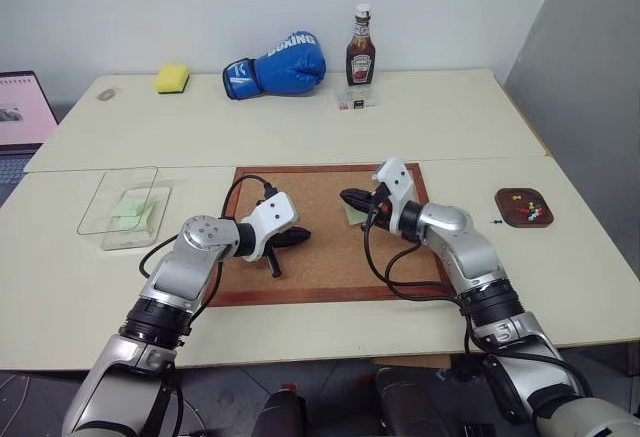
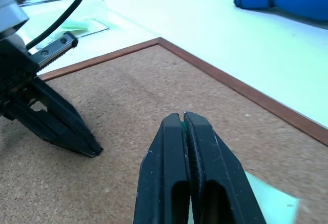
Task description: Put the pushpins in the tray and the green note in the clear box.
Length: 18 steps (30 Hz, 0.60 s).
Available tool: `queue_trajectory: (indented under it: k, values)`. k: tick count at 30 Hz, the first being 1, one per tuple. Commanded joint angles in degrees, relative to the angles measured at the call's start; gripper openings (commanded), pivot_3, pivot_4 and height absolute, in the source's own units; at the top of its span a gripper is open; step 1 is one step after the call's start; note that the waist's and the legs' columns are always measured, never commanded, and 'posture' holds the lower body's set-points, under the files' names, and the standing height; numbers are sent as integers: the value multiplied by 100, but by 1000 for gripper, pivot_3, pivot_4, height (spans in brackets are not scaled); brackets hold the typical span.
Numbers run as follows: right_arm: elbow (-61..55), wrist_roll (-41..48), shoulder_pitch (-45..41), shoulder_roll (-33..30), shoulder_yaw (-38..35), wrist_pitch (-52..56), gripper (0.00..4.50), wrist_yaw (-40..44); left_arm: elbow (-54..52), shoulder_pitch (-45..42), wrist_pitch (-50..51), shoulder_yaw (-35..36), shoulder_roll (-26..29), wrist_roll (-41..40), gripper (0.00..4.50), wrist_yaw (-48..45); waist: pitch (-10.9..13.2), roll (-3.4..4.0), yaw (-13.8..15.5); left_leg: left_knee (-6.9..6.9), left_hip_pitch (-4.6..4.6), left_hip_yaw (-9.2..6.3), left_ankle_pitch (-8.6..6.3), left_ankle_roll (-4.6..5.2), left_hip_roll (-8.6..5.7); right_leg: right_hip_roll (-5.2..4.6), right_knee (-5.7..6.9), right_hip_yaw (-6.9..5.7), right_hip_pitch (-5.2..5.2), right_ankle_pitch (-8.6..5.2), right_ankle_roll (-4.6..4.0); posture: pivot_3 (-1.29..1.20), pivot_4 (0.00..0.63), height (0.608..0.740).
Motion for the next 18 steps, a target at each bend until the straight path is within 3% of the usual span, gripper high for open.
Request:
queue_trajectory:
  k: [1, 3, 5, 9, 12, 18]
  values:
    - [-618, 178, 71, -86, -220, 251, 20, -158, 316, 251, 448, -116, -130, -64, 0, -35, 0, 0, 7, 0, 0, 0, 0, 0, 0, 0, 0, 0, 1, -1, -1, 0, 150, 740]
    - [-773, 206, 105, -118, -247, 355, 20, -221, 330, 237, 195, -16, -183, -59, 0, 72, 0, 0, 12, 0, -1, 1, 0, 0, -1, -2, -3, 0, 1, -1, -2, 0, 150, 740]
    - [-932, 226, 112, -165, -327, 459, 20, -319, 139, 149, 637, 500, -452, -702, 0, 68, 0, 0, 21, 0, -2, 0, 0, 0, -1, -2, -3, -1, 1, -1, -2, 0, 150, 740]
    - [-1179, 268, 131, -245, -447, 623, 0, -436, -110, -5, 1461, 1179, -689, -1603, 698, -28, 6, -8, 64, 9, -41, -8, 1, 0, -2, -2, -1, -9, -29, 5, 9, 0, 150, 740]
    - [-1312, 288, 136, -310, -523, 721, 0, -498, -82, -142, 1708, 1362, -747, -1840, 1206, 88, 8, -10, 107, 12, -89, -10, 2, -2, -4, -3, 0, -10, -72, 22, 36, 0, 150, 740]
    - [-1494, 315, 250, -572, -819, 887, 0, -723, -328, -143, 1911, 1309, -763, -1982, 2258, 184, 10, -11, 130, 6, -103, -10, 1, -3, -5, -7, -10, -12, -80, 20, 33, 0, 150, 740]
